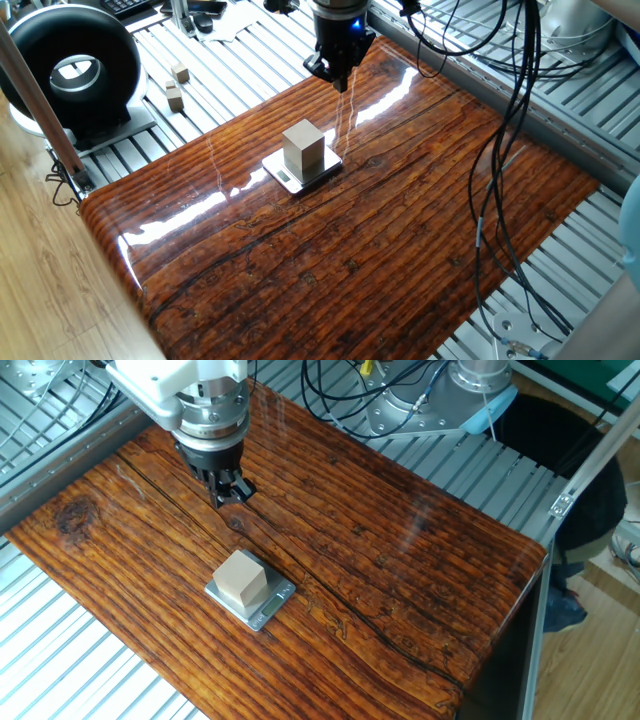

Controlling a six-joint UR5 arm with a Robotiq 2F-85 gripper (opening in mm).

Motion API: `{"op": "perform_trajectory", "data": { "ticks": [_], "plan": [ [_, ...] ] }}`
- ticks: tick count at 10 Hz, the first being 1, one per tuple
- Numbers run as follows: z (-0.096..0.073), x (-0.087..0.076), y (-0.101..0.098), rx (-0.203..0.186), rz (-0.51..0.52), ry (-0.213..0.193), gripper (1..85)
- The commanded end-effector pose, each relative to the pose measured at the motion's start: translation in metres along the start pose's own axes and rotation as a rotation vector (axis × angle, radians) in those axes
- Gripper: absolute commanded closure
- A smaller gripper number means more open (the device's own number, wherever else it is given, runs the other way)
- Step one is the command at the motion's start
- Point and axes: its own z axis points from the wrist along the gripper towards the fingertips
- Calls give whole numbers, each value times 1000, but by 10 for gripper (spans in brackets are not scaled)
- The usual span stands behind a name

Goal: Remove the object from the scale

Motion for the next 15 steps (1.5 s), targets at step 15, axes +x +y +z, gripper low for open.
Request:
{"op": "perform_trajectory", "data": {
  "ticks": [15],
  "plan": [
    [-8,5,3,-17,28,14,847]
  ]
}}
